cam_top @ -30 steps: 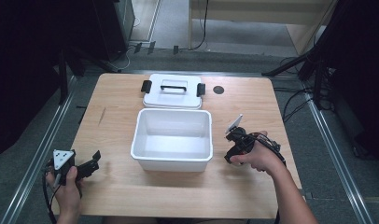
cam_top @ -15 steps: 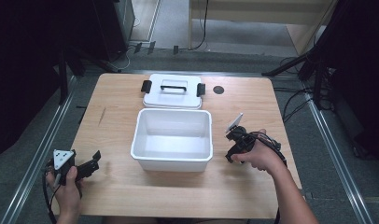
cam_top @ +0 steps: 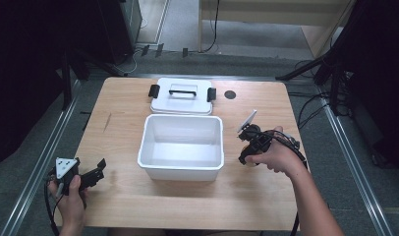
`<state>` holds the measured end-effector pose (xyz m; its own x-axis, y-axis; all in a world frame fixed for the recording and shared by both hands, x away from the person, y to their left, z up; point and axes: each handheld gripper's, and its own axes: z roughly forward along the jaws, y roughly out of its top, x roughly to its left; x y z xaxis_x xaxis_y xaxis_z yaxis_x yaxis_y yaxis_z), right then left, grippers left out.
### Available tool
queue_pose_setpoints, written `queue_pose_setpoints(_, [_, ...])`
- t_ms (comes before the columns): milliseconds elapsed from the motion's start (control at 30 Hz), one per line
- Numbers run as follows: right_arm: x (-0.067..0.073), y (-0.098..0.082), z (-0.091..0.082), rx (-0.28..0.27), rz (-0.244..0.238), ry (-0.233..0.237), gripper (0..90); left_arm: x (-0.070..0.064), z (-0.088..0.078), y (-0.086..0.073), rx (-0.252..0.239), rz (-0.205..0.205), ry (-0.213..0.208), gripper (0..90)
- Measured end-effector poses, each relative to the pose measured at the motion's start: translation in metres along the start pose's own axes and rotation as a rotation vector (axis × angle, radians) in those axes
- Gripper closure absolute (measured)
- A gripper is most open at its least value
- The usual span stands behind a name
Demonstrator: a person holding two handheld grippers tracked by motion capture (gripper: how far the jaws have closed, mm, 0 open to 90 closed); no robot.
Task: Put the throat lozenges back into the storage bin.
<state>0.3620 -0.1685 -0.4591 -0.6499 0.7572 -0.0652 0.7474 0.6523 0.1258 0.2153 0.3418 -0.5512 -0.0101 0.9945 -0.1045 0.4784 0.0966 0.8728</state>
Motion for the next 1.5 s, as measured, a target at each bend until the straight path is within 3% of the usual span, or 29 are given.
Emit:
queue_pose_setpoints(267, [0.001, 0.007, -0.02, -0.027, -0.076, -0.013, 20.7, 0.0, 0.0, 0.0, 0.0, -0.003, -0.001, 7.7])
queue_pose_setpoints(933, [0.014, 0.039, -0.079, -0.092, -0.185, -0.031, 20.7, 0.001, 0.0, 0.0, 0.002, -0.008, -0.009, 7.7])
queue_pose_setpoints(1500, [0.042, 0.068, -0.096, -0.121, -0.276, -0.029, 20.6, 0.002, 0.0, 0.0, 0.006, -0.009, -0.012, 7.7])
